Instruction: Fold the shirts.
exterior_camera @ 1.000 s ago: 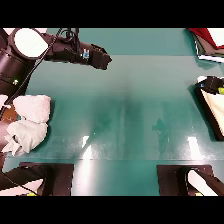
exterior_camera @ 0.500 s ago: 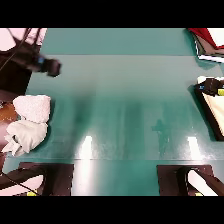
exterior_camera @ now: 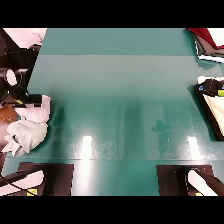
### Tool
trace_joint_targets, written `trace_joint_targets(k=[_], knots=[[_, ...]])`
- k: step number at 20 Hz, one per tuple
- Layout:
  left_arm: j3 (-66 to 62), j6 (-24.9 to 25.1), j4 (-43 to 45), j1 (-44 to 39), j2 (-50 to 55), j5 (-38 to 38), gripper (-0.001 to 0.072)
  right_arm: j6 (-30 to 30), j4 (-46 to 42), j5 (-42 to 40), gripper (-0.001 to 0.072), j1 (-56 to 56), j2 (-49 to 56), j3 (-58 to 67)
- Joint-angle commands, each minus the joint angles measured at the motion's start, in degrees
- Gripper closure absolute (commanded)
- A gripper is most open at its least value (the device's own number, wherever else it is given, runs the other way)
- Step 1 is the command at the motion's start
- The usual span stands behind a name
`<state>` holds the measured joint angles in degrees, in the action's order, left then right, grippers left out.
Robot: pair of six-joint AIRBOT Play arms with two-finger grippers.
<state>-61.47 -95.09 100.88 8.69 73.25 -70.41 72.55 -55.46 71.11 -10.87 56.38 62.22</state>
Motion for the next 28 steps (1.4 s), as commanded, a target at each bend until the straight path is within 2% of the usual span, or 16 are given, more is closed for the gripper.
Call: trace_joint_targets(k=[1, 2, 3, 4, 7, 11, 14, 17, 20, 24, 28], knots=[[5.22, -0.92, 0.76, 2.19, 0.04, 6.51, -0.0013, 0.02, 0.02, -0.02, 0.0698, 0.07, -0.04, 0.00], [5.16, -0.92, 0.70, 2.19, 0.02, 6.97, 0.0127, 0.02, 0.02, -0.07, 0.0699, 0.07, -0.04, 0.00], [5.16, -0.52, 0.68, 2.16, 0.02, 6.97, 0.0416, 0.02, 0.02, -0.04, 0.0698, 0.07, -0.04, 0.00], [5.16, -0.33, 0.70, 2.19, 0.02, 6.99, 0.0662, 0.02, 0.02, -0.13, 0.0698, 0.07, -0.04, -0.02], [3.39, 0.09, 0.52, 2.12, 0.00, 5.33, 0.0686, 0.02, 0.02, -0.22, 0.0698, 0.07, -0.04, 0.00], [-7.56, 4.81, -2.14, 0.04, -4.81, 0.15, 0.0686, 0.02, 0.44, -0.72, 0.0699, 0.04, -0.04, 2.19], [-20.76, 7.89, -3.65, -7.13, -10.10, -8.02, 0.0687, 0.04, 0.46, -2.27, 0.0698, 0.07, -0.04, 6.82], [-33.53, 8.57, -9.70, -16.63, -11.52, -15.41, 0.0687, 0.02, 0.44, -4.46, 0.0698, 0.07, -0.02, 11.10], [-40.89, 8.81, -14.16, -27.61, -11.23, -14.62, 0.0687, 0.02, 0.42, -5.73, 0.0698, 0.07, -0.02, 14.08], [-41.83, 11.61, -14.36, -40.06, -8.55, -9.11, 0.0687, 0.02, 0.42, -6.69, 0.0698, 0.07, 0.09, 15.26], [-41.83, 13.07, -17.77, -45.13, 1.42, -8.79, 0.0685, 0.02, 0.46, -5.01, 0.0699, 0.07, 1.75, 15.23]])
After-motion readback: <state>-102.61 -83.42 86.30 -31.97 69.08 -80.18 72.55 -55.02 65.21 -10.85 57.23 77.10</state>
